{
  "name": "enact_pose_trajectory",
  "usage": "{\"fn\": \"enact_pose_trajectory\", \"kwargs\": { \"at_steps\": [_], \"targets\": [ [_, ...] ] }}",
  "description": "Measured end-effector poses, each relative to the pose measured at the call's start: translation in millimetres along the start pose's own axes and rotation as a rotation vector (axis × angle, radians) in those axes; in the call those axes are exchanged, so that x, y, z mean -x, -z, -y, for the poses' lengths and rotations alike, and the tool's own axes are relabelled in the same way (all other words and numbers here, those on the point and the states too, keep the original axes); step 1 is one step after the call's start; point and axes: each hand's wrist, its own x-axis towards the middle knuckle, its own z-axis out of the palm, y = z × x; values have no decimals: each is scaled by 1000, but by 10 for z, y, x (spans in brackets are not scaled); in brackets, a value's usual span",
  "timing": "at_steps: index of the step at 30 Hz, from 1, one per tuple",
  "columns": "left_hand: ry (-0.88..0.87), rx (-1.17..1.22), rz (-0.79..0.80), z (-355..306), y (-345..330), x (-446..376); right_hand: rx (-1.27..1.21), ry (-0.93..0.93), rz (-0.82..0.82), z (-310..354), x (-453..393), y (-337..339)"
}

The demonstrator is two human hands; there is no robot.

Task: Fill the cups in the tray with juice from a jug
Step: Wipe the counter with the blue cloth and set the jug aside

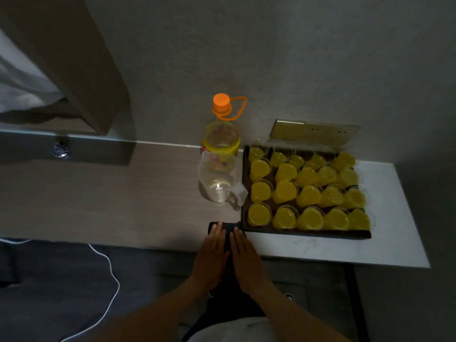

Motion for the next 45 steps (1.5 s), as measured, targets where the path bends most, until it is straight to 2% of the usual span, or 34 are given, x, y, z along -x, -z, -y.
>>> {"fn": "enact_pose_trajectory", "kwargs": {
  "at_steps": [5,8,10,12,14,16,18,21,26,31,34,38,39,42,45],
  "targets": [
    [-79,-87,-50,-318,-120,46,8,41,25,-236,235,43],
    [-40,-7,-31,-542,-231,66,36,-2,24,-438,358,63],
    [-20,86,74,-793,-217,-19,47,-24,-3,-636,461,44],
    [65,130,73,-1087,-234,-106,30,-53,-51,-865,559,60],
    [68,153,115,-1336,-233,-193,-12,-84,-81,-1077,644,116],
    [-30,97,159,-1561,-324,-263,-45,-103,-64,-1272,730,215],
    [-13,66,292,-1786,-371,-341,-48,-123,-87,-1510,829,259],
    [-53,9,285,-2121,-575,-467,-70,-185,-117,-1867,953,240],
    [-72,-122,382,-2623,-846,-621,-123,-195,-166,-2389,1126,223],
    [-145,-299,327,-3062,-1251,-870,-128,-265,-213,-2911,1334,317],
    [-172,-310,402,-3424,-1368,-974,-117,-286,-230,-3261,1465,323],
    [-315,-329,418,-3941,-1399,-1221,-85,-361,-188,-3749,1591,390],
    [-317,-359,454,-4055,-1395,-1280,-70,-367,-177,-3856,1598,426],
    [-316,-438,402,-4293,-1452,-1460,-9,-340,-115,-4124,1541,520],
    [-228,-498,435,-4503,-1429,-1678,112,-333,-74,-4308,1411,564]
  ]
}}
